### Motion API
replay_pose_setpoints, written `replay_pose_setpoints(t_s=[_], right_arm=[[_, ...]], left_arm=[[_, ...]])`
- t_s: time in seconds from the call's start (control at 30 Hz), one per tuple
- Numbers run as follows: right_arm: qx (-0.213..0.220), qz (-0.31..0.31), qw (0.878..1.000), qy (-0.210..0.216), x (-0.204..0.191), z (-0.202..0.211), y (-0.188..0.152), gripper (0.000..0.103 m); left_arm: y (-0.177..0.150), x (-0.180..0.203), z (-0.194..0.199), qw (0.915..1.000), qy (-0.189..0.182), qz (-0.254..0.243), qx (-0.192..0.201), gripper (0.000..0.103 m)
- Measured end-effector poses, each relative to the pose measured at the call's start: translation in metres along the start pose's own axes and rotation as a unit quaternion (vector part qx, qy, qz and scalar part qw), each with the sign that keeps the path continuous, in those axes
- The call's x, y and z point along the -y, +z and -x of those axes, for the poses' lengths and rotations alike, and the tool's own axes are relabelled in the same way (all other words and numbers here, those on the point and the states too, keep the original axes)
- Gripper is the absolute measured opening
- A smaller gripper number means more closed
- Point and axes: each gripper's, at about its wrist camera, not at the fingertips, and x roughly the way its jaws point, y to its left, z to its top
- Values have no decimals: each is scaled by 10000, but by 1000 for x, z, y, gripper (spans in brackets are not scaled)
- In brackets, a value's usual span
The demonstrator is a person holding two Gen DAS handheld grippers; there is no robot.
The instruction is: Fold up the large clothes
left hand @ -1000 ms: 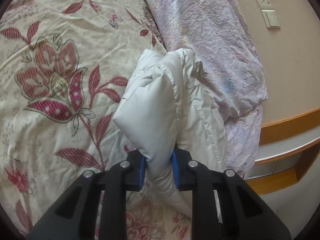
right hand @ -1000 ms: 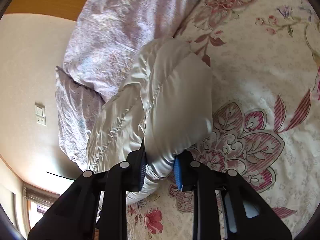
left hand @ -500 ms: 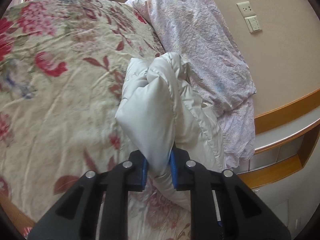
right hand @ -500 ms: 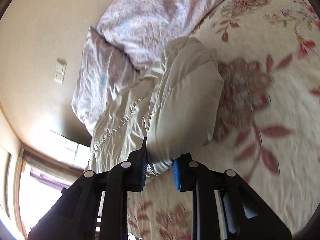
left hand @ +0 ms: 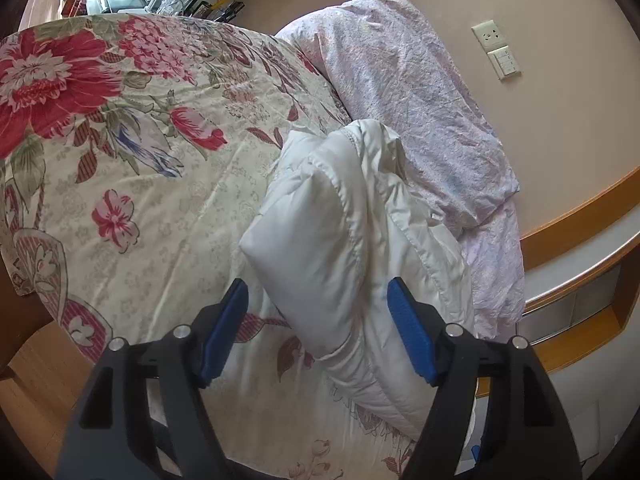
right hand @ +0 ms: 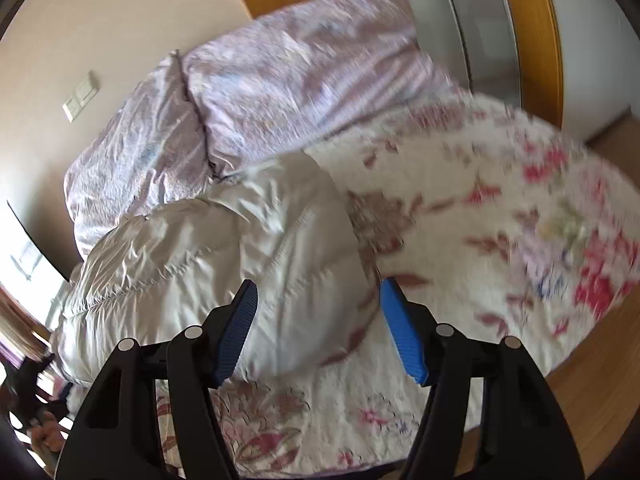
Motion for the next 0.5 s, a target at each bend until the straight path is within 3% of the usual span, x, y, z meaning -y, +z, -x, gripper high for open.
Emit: replay_pose_setpoints(t_s=[0.27, 0.5], right_arm=[[-263, 1324, 9869, 884, -116, -35, 0, 65], [-7, 2222, 9715, 830, -189, -49, -12, 60]], left_arm=[[-3, 3, -8, 9996, -258, 66, -22, 83], [-4, 9, -20, 9992, -375, 86, -53, 83]])
